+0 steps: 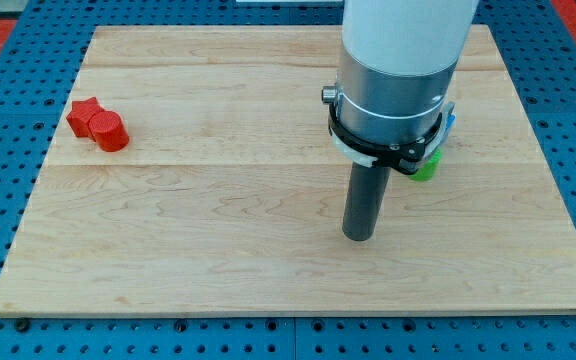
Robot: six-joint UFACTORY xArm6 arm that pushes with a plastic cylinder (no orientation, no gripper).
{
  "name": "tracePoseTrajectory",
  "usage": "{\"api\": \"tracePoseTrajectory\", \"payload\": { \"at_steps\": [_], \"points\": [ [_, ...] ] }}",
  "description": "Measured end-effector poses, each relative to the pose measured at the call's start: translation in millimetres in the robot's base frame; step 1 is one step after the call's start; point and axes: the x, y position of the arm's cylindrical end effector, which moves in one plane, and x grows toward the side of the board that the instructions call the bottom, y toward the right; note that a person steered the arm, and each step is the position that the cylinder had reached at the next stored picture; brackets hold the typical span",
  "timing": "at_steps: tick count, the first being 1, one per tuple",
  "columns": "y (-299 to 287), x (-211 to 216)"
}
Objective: Move your arm to the bottom center
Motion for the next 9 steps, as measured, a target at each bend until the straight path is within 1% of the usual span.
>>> {"api": "tracePoseTrajectory", "payload": {
  "at_steps": [1,3,4,5,6,7,8,9],
  "points": [
    [-23.8,10.3],
    [-148.2,7.1],
    [-161.2,7.1],
    [-161.2,7.1],
    [-158.9,19.1],
    [-120.0,22.7],
    [-103.1,22.7],
    [-103.1,22.7]
  ]
}}
